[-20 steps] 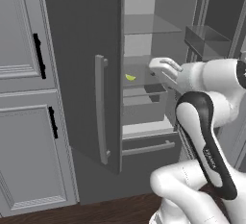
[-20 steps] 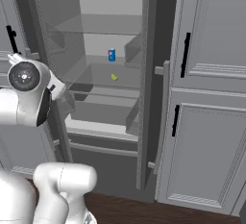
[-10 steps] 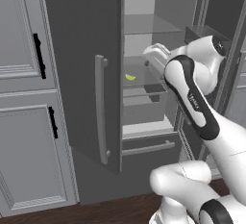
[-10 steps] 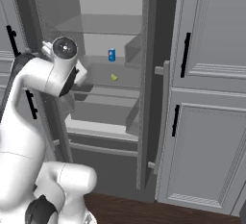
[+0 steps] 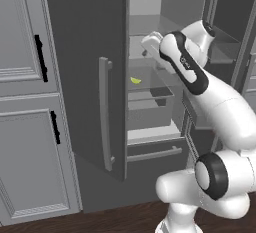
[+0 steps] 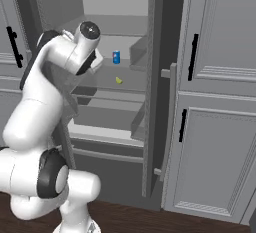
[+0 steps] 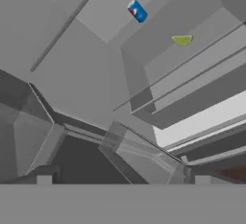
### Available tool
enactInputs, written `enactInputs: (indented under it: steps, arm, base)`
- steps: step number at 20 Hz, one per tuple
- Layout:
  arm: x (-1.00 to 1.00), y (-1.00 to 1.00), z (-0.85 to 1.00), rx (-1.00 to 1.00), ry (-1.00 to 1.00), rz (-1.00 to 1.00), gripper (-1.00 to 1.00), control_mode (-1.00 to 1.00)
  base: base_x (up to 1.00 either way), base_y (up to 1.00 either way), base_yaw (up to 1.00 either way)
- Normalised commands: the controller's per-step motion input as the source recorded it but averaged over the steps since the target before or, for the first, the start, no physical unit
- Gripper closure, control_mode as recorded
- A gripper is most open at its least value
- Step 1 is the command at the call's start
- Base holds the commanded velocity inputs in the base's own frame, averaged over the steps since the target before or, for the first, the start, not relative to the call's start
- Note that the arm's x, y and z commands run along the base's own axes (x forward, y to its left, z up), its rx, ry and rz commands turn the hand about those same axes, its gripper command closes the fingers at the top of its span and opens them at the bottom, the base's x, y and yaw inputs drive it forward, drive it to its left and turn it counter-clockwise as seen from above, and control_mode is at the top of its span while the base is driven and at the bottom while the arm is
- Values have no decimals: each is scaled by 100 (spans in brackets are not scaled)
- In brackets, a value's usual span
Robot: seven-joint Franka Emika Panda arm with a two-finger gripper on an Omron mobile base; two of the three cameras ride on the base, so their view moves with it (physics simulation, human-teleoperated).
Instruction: Grab a lemon wedge from the fridge and one ice cube from the ice bowl, and put them in the glass of lemonade.
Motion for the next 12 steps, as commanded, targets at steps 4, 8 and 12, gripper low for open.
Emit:
enactInputs:
  steps: [4,8,12]
  arm:
    - [89,19,-1,0,0,9,-100,-100]
    - [89,40,0,0,0,14,-100,-100]
    - [72,78,-7,0,0,20,-100,-100]
  base:
    - [0,0,0]
    - [0,0,0]
    - [0,0,0]
